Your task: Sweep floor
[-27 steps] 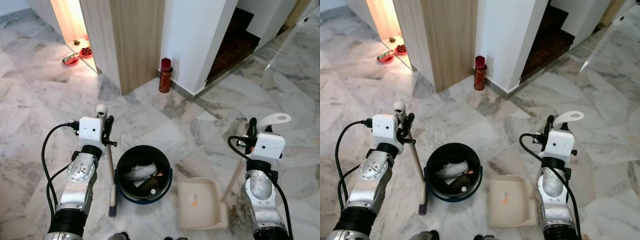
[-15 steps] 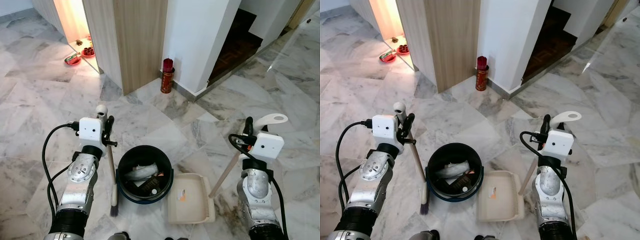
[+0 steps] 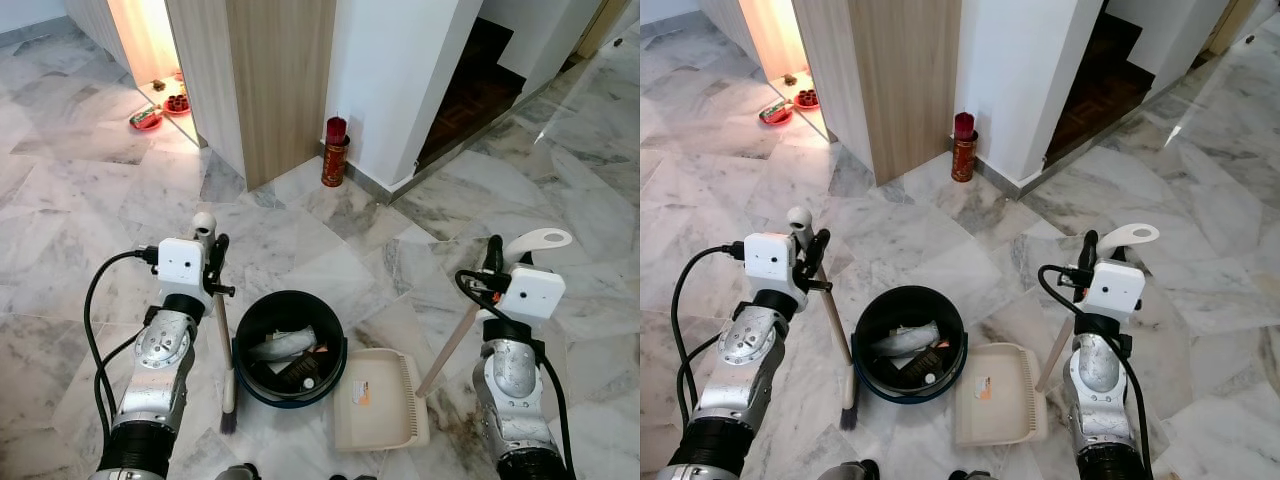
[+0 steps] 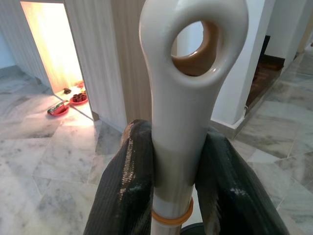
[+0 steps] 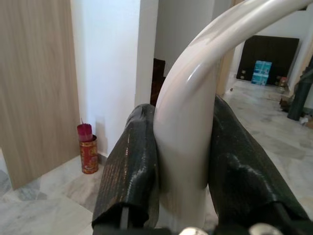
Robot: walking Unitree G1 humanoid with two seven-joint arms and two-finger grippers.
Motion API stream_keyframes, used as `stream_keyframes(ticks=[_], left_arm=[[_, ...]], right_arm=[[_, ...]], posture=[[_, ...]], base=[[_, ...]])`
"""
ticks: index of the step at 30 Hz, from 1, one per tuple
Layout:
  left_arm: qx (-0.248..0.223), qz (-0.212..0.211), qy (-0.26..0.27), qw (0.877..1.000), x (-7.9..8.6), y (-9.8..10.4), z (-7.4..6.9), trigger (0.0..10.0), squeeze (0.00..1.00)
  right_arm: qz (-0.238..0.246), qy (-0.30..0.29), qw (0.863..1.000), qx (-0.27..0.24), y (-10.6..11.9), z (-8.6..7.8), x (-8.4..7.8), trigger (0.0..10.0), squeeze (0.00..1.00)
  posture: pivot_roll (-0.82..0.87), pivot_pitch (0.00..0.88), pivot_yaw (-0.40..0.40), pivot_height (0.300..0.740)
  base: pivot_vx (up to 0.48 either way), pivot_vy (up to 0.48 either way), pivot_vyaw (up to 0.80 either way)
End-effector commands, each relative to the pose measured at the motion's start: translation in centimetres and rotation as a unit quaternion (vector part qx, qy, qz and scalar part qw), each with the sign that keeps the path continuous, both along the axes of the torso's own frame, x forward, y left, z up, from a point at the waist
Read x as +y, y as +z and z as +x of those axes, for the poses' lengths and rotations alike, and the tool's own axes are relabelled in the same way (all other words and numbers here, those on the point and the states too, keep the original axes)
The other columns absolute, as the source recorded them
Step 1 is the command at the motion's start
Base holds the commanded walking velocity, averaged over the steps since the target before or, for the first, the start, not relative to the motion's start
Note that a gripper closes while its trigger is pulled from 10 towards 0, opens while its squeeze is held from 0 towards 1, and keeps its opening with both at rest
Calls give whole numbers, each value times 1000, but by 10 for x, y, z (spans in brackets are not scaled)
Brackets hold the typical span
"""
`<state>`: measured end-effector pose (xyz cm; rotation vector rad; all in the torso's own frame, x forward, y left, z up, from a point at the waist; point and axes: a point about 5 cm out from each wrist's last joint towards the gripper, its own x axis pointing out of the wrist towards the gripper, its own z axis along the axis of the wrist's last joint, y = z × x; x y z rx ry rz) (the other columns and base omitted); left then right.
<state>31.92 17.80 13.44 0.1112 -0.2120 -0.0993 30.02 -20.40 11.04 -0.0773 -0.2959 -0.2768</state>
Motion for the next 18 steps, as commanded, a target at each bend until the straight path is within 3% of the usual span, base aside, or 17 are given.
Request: stream_keyframes(ticks=[1,18], left_arm=[[-30,-15,-16,999,-7,10,0,10000,0],[-35,-10,-16,999,-6,12,0,10000,0]], right_arm=[[-1,-2,1000,-11,3,0,-3,10000,0],[4,-4,1000,-7,2,1,-2,10000,0]], posture=[[163,138,-95,740],[165,150,-93,740]], base=[[-292,0,0],[-297,0,0]])
